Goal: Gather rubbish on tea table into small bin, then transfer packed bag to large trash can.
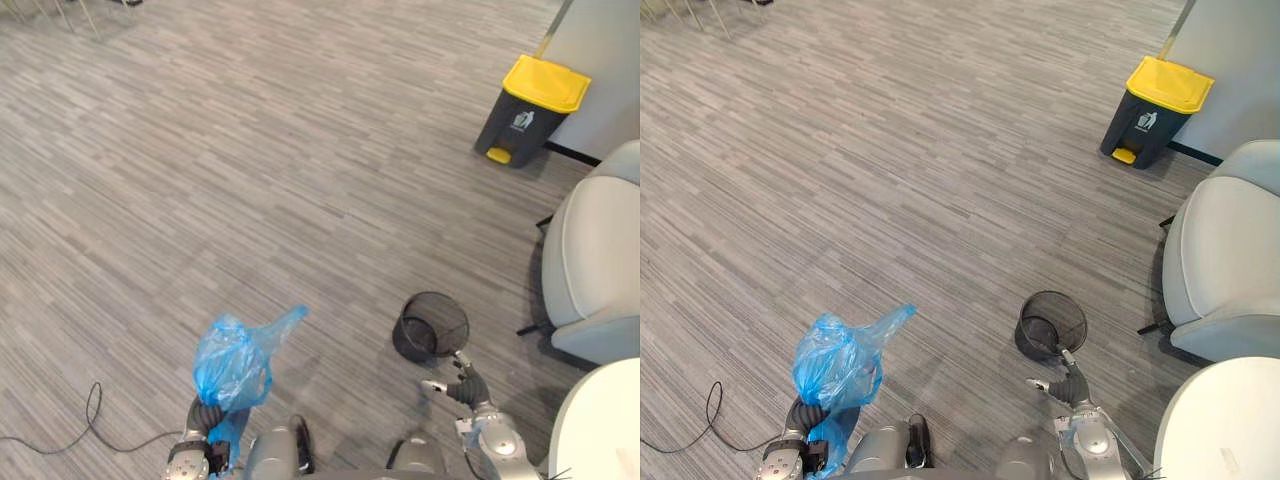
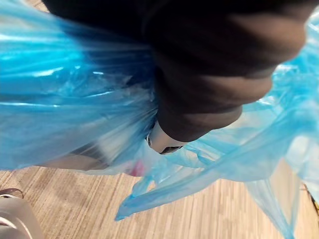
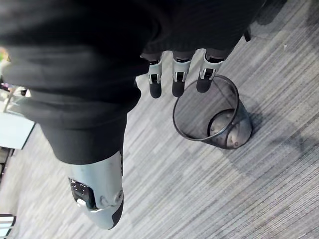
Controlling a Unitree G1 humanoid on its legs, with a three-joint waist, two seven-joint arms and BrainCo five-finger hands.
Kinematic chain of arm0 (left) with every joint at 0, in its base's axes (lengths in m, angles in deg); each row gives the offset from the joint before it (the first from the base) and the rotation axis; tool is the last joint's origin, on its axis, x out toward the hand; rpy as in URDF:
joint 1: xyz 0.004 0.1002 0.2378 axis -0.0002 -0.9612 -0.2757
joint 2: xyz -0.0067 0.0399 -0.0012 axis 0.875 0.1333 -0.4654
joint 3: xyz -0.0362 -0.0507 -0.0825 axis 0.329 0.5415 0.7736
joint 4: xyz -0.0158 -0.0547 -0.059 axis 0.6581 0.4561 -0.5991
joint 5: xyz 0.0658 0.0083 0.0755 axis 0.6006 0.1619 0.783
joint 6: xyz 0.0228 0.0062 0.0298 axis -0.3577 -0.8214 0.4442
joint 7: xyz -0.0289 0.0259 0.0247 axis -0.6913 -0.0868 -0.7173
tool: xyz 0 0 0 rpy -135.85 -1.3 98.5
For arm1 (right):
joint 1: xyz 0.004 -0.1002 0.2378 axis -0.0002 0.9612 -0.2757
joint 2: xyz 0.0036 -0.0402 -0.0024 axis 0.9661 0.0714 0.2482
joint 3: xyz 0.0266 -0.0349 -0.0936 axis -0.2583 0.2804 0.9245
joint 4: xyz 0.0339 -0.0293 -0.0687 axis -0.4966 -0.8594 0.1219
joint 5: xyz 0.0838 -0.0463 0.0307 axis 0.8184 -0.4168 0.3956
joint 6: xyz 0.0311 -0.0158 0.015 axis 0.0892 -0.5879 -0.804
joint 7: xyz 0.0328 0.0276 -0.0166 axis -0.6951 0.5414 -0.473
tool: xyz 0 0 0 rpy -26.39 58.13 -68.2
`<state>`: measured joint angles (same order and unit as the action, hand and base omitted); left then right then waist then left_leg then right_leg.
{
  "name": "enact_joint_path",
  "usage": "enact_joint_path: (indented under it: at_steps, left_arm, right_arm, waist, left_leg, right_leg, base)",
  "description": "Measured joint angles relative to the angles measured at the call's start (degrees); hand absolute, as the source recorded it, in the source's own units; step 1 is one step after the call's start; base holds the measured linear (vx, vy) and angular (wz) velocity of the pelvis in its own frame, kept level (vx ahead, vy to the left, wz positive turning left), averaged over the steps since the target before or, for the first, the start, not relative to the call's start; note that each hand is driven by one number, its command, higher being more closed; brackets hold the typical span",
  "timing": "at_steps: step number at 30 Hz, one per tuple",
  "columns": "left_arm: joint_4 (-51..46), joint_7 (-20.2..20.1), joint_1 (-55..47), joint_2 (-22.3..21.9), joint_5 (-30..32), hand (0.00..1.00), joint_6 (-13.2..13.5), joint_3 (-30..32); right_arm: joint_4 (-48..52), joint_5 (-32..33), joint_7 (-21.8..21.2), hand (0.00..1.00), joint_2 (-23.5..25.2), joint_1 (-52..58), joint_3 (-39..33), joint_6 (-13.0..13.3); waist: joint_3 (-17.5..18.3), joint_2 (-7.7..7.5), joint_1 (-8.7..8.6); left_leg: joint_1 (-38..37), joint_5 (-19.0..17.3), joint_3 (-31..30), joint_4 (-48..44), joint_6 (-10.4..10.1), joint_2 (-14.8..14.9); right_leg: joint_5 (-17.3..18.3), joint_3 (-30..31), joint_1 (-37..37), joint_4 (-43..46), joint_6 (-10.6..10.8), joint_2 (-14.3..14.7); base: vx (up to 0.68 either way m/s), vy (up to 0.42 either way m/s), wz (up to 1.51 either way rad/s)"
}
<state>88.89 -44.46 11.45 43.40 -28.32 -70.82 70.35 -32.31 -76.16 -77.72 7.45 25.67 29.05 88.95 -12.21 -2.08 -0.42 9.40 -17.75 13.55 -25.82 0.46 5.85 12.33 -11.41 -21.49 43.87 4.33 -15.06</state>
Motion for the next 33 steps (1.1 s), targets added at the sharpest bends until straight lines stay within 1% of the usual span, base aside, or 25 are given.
enact_joint_path:
  at_steps: [2,4,6,7,8,9,10,11,13,15,16,18,19,20,21,22,23,24,25,26,27,28,29,32,33]
  left_arm:
    - [0.06,0.06,1.70,0.68,-0.01,1.00,-0.02,-0.03]
    - [0.50,0.16,3.65,0.62,-0.01,1.00,0.01,0.08]
    - [0.83,0.30,5.12,0.46,0.09,1.00,0.08,-0.01]
    - [0.84,0.35,5.07,0.14,0.09,1.00,0.10,0.02]
    - [0.73,0.39,4.99,-1.05,0.11,1.00,0.09,0.06]
    - [0.53,0.49,4.98,-2.32,0.10,1.00,0.09,0.38]
    - [0.55,0.53,4.90,-3.11,0.09,1.00,0.04,0.68]
    - [0.55,0.88,4.19,-3.98,0.09,1.00,-0.02,0.65]
    - [0.16,0.98,3.97,-5.17,0.08,1.00,-0.03,0.22]
    - [-1.99,0.94,4.16,-5.41,0.08,1.00,0.14,-0.14]
    - [-3.39,0.91,4.15,-5.30,0.09,1.00,0.19,-0.12]
    - [-4.84,0.90,4.10,-5.31,0.11,1.00,0.19,-0.18]
    - [-5.61,0.90,4.05,-5.33,0.11,1.00,0.23,-0.20]
    - [-5.63,0.97,3.44,-5.38,0.12,1.00,0.28,-0.20]
    - [-5.67,0.97,2.74,-5.41,0.12,1.00,0.26,-0.32]
    - [-5.61,0.99,1.25,-5.28,0.15,1.00,0.06,-0.81]
    - [-5.61,0.99,1.07,-4.50,0.17,1.00,-0.32,-0.78]
    - [-6.35,0.95,1.50,-4.07,0.17,1.00,-0.37,-1.08]
    - [-6.98,0.98,1.62,-4.11,0.17,1.00,-0.38,-1.27]
    - [-7.87,1.02,1.62,-3.87,0.14,1.00,-0.40,-1.32]
    - [-8.05,1.17,2.08,-3.35,0.15,1.00,-0.52,-1.78]
    - [-8.42,1.25,2.36,-3.16,0.14,1.00,-0.61,-2.07]
    - [-9.01,1.37,2.64,-2.74,0.13,1.00,-0.60,-1.95]
    - [-9.30,1.34,4.39,-1.41,0.11,1.00,-0.23,-1.30]
    - [-7.35,1.32,5.82,-1.34,0.11,1.00,-0.25,-1.10]
  right_arm:
    - [-0.05,0.05,0.07,0.00,-0.06,-0.50,-0.54,-0.06]
    - [-1.31,0.04,0.13,0.00,-0.27,-0.36,-0.56,-0.25]
    - [-2.14,-0.02,0.05,0.00,-0.45,1.13,-0.49,-0.54]
    - [-2.15,-0.01,0.02,0.00,-0.55,1.46,-0.42,-0.57]
    - [-2.07,-0.02,0.00,0.00,-0.90,1.88,-0.35,-0.83]
    - [-0.84,-0.04,-0.05,0.00,-0.99,1.71,-0.27,-0.97]
    - [0.24,-0.04,-0.05,0.00,-1.13,1.64,-0.25,-1.04]
    - [2.05,-0.02,-0.01,0.00,-1.25,1.31,-0.05,-1.23]
    - [4.24,0.14,0.49,0.00,-1.17,0.99,-0.53,-1.37]
    - [6.27,0.20,1.32,0.00,-1.10,0.97,-0.71,-1.14]
    - [6.99,0.22,1.45,0.00,-1.08,0.89,-0.78,-0.89]
    - [6.91,0.36,1.53,0.00,-1.04,0.46,-1.46,-0.79]
    - [6.74,0.71,1.54,0.00,-0.85,0.28,-2.07,-0.72]
    - [5.69,0.65,1.53,0.00,-1.26,0.20,-2.33,-0.48]
    - [5.09,0.65,1.54,0.00,-1.50,0.35,-2.59,-0.46]
    - [3.13,0.64,1.58,0.00,-0.84,0.28,-2.96,-0.63]
    - [2.30,0.55,1.54,0.00,0.32,0.77,-2.97,-0.80]
    - [2.32,0.24,1.44,0.00,0.84,2.18,-2.97,-0.98]
    - [2.25,0.10,1.43,0.00,0.99,2.38,-2.97,-1.28]
    - [2.16,0.10,1.46,0.00,1.62,2.48,-2.99,-1.47]
    - [2.12,0.11,1.47,0.00,2.23,2.73,-3.01,-1.56]
    - [2.15,0.11,1.48,0.00,2.61,2.79,-2.93,-1.60]
    - [2.13,0.09,1.43,0.00,2.89,2.60,-2.77,-1.57]
    - [-0.09,0.08,1.48,0.00,2.88,0.53,-2.87,-1.33]
    - [-3.25,0.05,1.49,0.00,2.27,-0.37,-3.00,-1.49]
  waist:
    - [-0.37,-0.34,-1.05]
    - [-0.62,-0.01,-2.29]
    - [-0.37,-0.04,-3.80]
    - [0.17,-0.40,-4.21]
    - [0.02,2.04,-4.14]
    - [-0.34,3.57,-2.84]
    - [-0.54,4.32,-2.21]
    - [-0.56,4.62,-1.31]
    - [-0.99,4.31,-0.71]
    - [-1.40,2.40,0.15]
    - [-1.51,1.76,1.45]
    - [-1.66,1.31,2.76]
    - [-1.70,1.13,4.13]
    - [-1.22,1.80,4.58]
    - [-0.60,2.62,4.59]
    - [0.47,2.00,4.63]
    - [1.41,0.17,4.26]
    - [2.10,-1.13,4.28]
    - [1.96,-1.35,4.29]
    - [1.67,-1.47,4.00]
    - [1.61,-1.45,2.58]
    - [1.54,-1.36,1.88]
    - [1.45,-0.31,1.26]
    - [1.50,-0.30,0.93]
    - [1.47,-0.33,0.42]
  left_leg:
    - [-1.28,-1.43,-0.31,1.26,-0.93,-0.21]
    - [-3.57,-1.53,-1.49,2.46,-2.14,-0.25]
    - [-8.87,-4.05,-3.38,4.37,-6.04,-0.07]
    - [-10.18,-4.44,-4.20,3.89,-6.79,0.28]
    - [-9.04,-4.02,-4.30,-2.96,-8.27,3.64]
    - [-5.22,-0.08,-4.31,-14.95,-7.55,7.43]
    - [-2.81,4.20,-4.62,-21.44,-5.06,9.17]
    - [1.75,13.43,-5.56,-31.53,-3.01,11.73]
    - [6.18,8.91,-6.70,-39.64,-3.97,12.15]
    - [10.37,5.12,-5.73,-38.28,-2.83,9.56]
    - [13.59,3.87,-4.95,-34.33,-1.22,7.59]
    - [17.70,3.82,-6.05,-23.46,-1.15,3.62]
    - [19.16,4.97,-8.12,-13.42,-2.98,1.18]
    - [18.67,7.62,-11.72,-2.56,-5.38,-1.17]
    - [18.25,8.87,-13.41,1.70,-5.28,-1.20]
    - [18.01,14.79,-13.82,-0.91,-3.89,-1.18]
    - [17.78,11.45,-11.35,-3.28,-2.64,-1.67]
    - [16.41,8.74,-8.27,-4.88,-1.07,-1.59]
    - [15.06,7.18,-7.16,-5.65,-0.58,-1.39]
    - [11.27,4.40,-5.24,-6.19,0.21,-0.86]
    - [6.68,2.48,-4.16,-5.64,0.61,-0.76]
    - [3.17,1.59,-2.91,-4.09,0.83,-0.50]
    - [-1.18,0.66,-1.00,-1.01,0.62,0.34]
    - [-7.25,-0.17,1.92,4.82,-0.57,1.81]
    - [-9.47,-0.11,2.58,6.91,-0.97,1.90]
  right_leg:
    - [-0.33,-1.34,-4.50,-8.17,0.54,2.71]
    - [-3.30,-1.70,-5.73,-18.46,0.45,5.07]
    - [-7.80,-0.94,-6.19,-18.99,-3.06,6.61]
    - [-9.40,-1.01,-5.36,-17.45,-4.46,7.21]
    - [-7.44,-2.52,-4.04,-14.78,-6.17,9.52]
    - [-5.10,-2.65,-1.73,-14.48,-7.93,12.22]
    - [-4.42,-2.51,-0.38,-14.83,-8.91,13.47]
    - [-3.01,-1.55,3.37,-16.63,-9.77,15.67]
    - [-2.02,0.65,10.87,-20.77,-11.10,17.91]
    - [-1.35,3.06,17.36,-25.07,-12.13,17.87]
    - [-0.83,5.44,20.45,-27.33,-12.89,17.96]
    - [0.31,8.94,24.18,-30.23,-12.21,17.64]
    - [2.60,11.70,25.50,-30.38,-10.75,16.98]
    - [5.66,14.23,26.87,-30.24,-8.17,16.79]
    - [7.46,15.48,27.72,-29.79,-7.21,17.13]
    - [11.16,18.63,28.32,-27.10,-5.98,16.79]
    - [11.66,19.70,27.45,-23.80,-5.25,14.99]
    - [10.58,20.19,24.52,-16.43,-2.67,13.64]
    - [9.14,19.86,22.58,-10.94,1.13,13.07]
    - [4.56,18.71,17.81,1.80,10.73,11.90]
    - [4.80,15.58,13.87,11.04,9.68,10.37]
    - [5.79,12.39,11.67,13.80,7.02,9.30]
    - [6.86,7.72,7.95,13.30,3.11,8.71]
    - [7.44,-1.08,0.20,2.38,0.95,8.72]
    - [5.45,-2.78,-1.74,-6.43,-0.30,9.08]
  base:
    - [0.40,-0.045,0.15]
    - [0.50,-0.079,0.39]
    - [0.61,-0.172,0.65]
    - [0.68,-0.216,0.55]
    - [0.70,-0.237,0.02]
    - [0.69,-0.240,-0.32]
    - [0.70,-0.252,-0.79]
    - [0.69,-0.232,-0.78]
    - [0.66,-0.190,-0.60]
    - [0.60,-0.097,-0.49]
    - [0.58,-0.033,-0.75]
    - [0.57,0.057,-0.97]
    - [0.69,0.189,-1.26]
    - [0.69,0.233,-1.30]
    - [0.61,0.273,-1.35]
    - [0.64,0.272,-1.10]
    - [0.65,0.247,-1.25]
    - [0.53,0.169,-0.88]
    - [0.60,0.218,-1.09]
    - [0.68,0.256,-0.96]
    - [0.76,0.268,-0.87]
    - [0.59,0.171,-0.72]
    - [0.39,0.098,-0.64]
    - [0.44,0.052,-0.58]
    - [0.37,-0.001,-0.15]
